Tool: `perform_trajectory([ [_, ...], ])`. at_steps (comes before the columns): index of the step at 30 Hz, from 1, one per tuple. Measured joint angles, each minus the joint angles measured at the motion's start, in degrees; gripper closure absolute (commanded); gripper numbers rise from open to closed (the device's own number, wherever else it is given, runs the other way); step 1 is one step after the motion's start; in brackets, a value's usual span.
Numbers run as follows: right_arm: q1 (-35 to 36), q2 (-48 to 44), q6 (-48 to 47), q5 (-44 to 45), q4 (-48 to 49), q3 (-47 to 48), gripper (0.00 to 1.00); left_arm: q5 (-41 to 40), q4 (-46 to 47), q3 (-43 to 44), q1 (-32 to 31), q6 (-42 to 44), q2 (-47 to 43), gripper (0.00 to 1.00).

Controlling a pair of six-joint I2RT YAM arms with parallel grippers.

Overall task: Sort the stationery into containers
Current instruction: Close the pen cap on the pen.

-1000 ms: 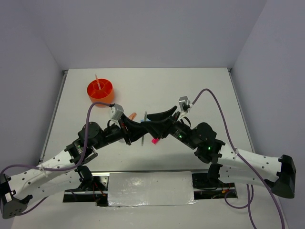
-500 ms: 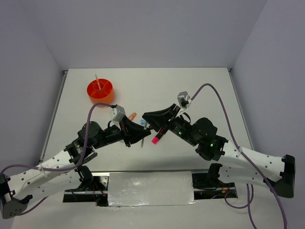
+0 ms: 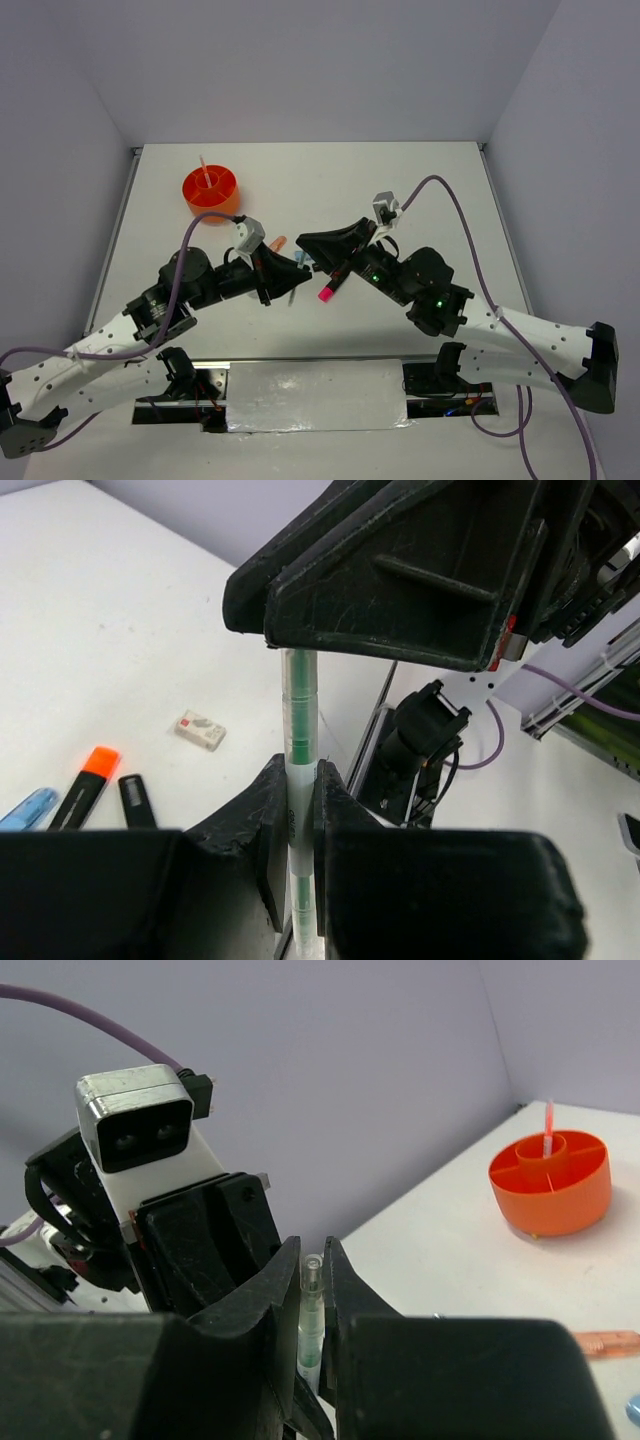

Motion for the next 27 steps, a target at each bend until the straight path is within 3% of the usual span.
perform_trajectory([
  [16, 3.6, 7.7, 3.2, 2.9, 23.2, -7.3, 1.0, -0.7, -26.8, 14.4, 0.3, 8.1, 0.8, 1.0],
  [27, 6.7, 10.2, 3.0, 7.7, 28.2, -7.3, 1.0, 0.6, -36.3, 21.7, 1.1, 9.9, 3.4, 1.0],
])
